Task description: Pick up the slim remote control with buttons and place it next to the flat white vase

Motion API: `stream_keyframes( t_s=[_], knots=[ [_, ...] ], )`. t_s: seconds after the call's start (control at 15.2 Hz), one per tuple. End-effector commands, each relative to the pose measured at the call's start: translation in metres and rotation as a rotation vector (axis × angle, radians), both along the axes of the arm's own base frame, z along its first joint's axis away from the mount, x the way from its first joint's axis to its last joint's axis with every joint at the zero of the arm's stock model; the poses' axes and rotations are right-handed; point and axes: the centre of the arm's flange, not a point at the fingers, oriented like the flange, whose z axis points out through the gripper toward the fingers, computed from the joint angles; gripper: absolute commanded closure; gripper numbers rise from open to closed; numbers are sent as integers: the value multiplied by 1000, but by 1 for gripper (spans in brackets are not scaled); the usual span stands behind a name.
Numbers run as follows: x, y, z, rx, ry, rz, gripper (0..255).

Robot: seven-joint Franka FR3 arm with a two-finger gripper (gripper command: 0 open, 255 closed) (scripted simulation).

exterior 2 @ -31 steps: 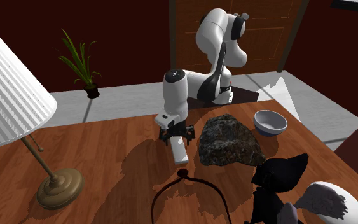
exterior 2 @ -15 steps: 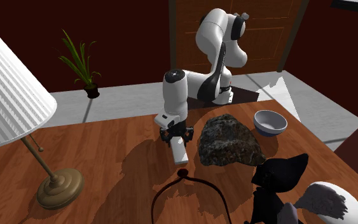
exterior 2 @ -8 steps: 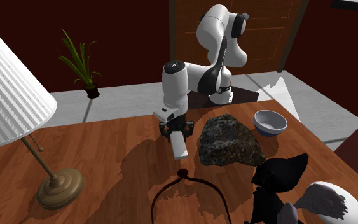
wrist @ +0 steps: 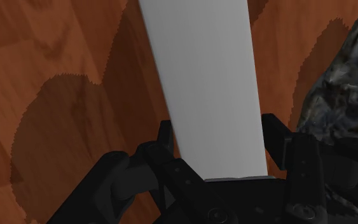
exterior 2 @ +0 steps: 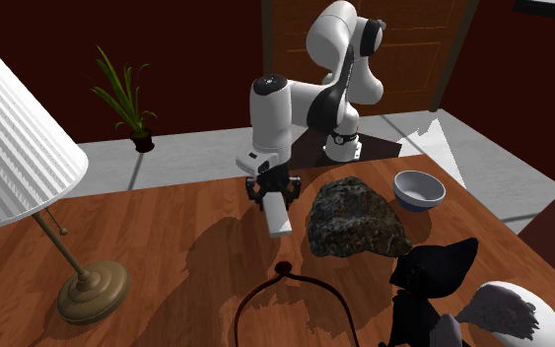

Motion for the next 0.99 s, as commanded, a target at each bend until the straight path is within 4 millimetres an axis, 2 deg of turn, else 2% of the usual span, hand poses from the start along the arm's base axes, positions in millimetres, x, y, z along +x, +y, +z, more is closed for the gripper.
stream_keyframes(
  t_s=[0.0,0.73,0.92],
  knots=[
    [-1,1,12,0,0,0,255],
    [-1,1,69,0,0,0,255],
    [-6,40,69,0,0,0,255]
  ],
)
